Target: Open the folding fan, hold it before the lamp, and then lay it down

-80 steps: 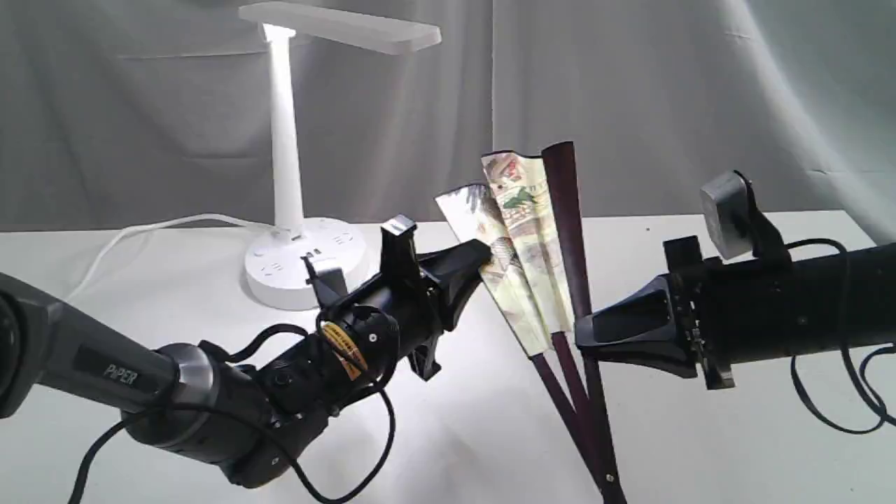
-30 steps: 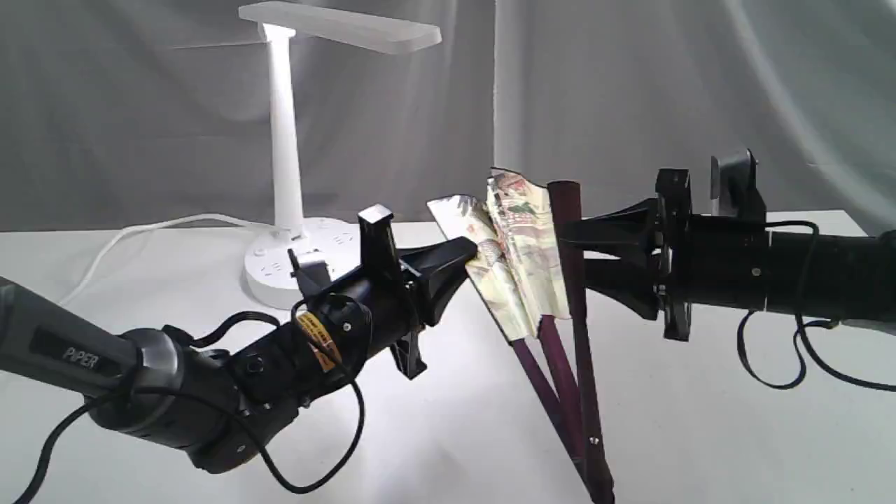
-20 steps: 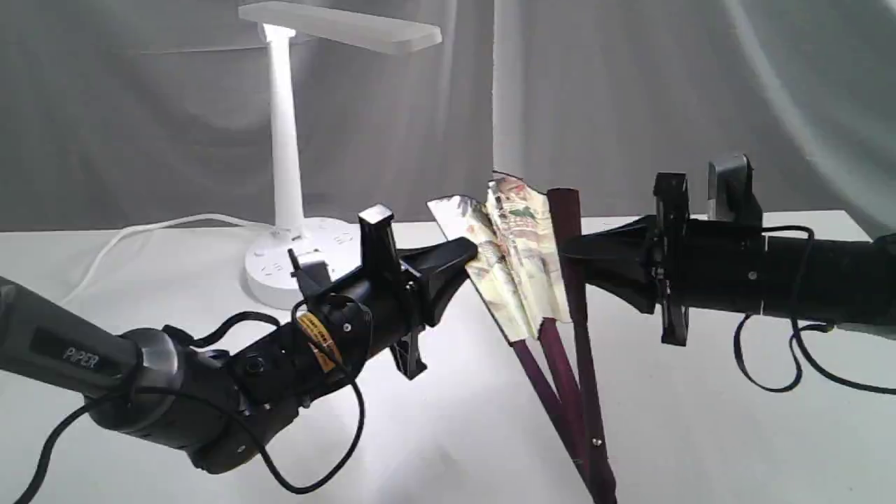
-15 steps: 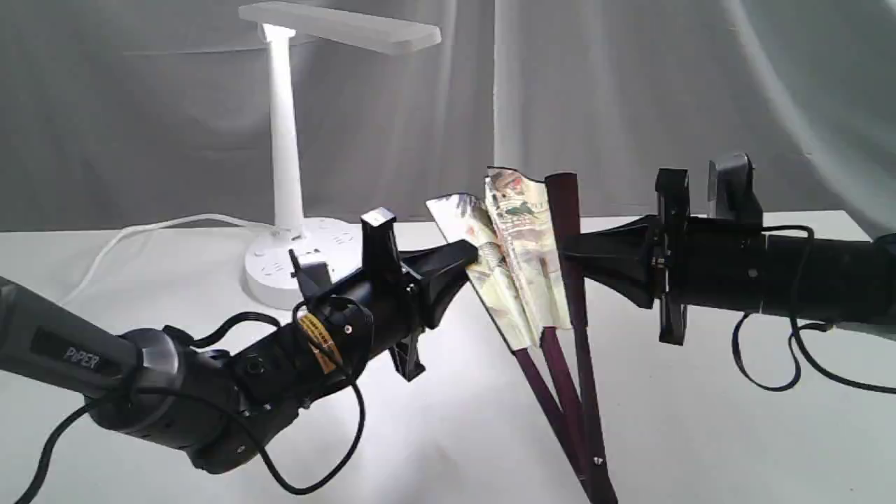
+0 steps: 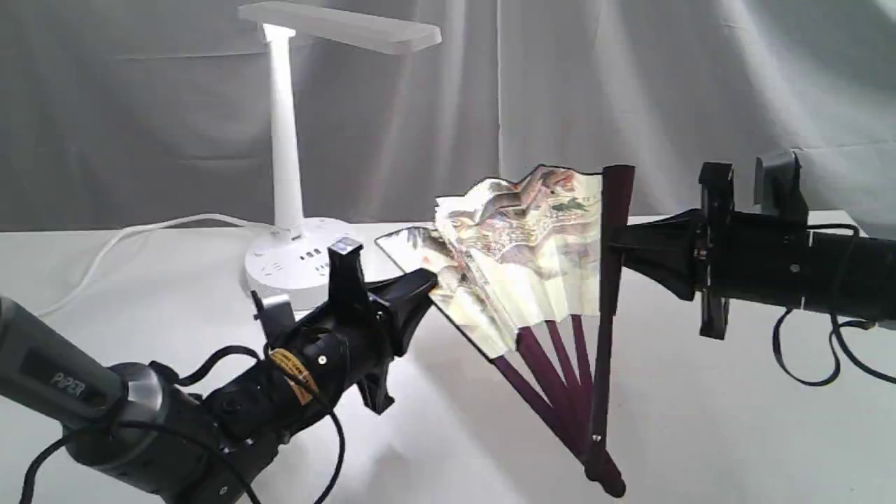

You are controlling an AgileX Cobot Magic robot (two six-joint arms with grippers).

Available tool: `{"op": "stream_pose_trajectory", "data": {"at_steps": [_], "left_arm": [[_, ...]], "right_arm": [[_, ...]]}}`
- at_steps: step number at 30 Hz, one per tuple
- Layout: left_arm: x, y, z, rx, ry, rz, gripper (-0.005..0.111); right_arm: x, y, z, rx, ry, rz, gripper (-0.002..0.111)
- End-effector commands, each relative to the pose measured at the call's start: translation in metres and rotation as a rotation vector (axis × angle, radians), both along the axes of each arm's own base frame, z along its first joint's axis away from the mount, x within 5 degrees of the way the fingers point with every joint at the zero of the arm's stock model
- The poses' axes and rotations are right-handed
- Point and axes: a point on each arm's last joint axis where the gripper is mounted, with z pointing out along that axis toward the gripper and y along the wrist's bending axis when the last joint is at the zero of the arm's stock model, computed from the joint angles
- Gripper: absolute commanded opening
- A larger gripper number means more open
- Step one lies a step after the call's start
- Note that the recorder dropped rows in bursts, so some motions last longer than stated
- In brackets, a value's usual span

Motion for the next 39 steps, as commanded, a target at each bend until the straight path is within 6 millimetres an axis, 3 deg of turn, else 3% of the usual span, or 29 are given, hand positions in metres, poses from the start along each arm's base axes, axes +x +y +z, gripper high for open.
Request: {"op": "stream_pose_trajectory", "data": {"at_steps": [1, 7, 14, 29, 34, 39], "left_arm": [[-0.003, 0.010, 0.002, -0.029, 0.017, 0.070, 0.000], [-0.005, 0.016, -0.002, -0.012, 0.026, 0.125, 0.000], [-0.010, 0.018, 0.008, -0.017, 0.013, 0.271, 0.000], [-0.053, -0.015, 0.018, -0.067, 0.085, 0.601, 0.000], [-0.070, -0.025, 0.014, -0.065, 0.122, 0.670, 0.000], [-0.071, -0.025, 0.014, -0.056, 0.123, 0.678, 0.000]], "right_arm": [[0.001, -0.016, 0.001, -0.016, -0.025, -0.032, 0.000], [0.002, -0.039, 0.001, -0.014, -0.020, -0.093, 0.000], [0.000, -0.070, 0.001, -0.015, -0.020, -0.172, 0.000], [-0.008, -0.118, 0.001, -0.016, -0.019, -0.300, 0.000], [-0.011, -0.129, 0.001, -0.016, -0.019, -0.327, 0.000], [-0.011, -0.131, 0.001, -0.013, -0.014, -0.335, 0.000]]}}
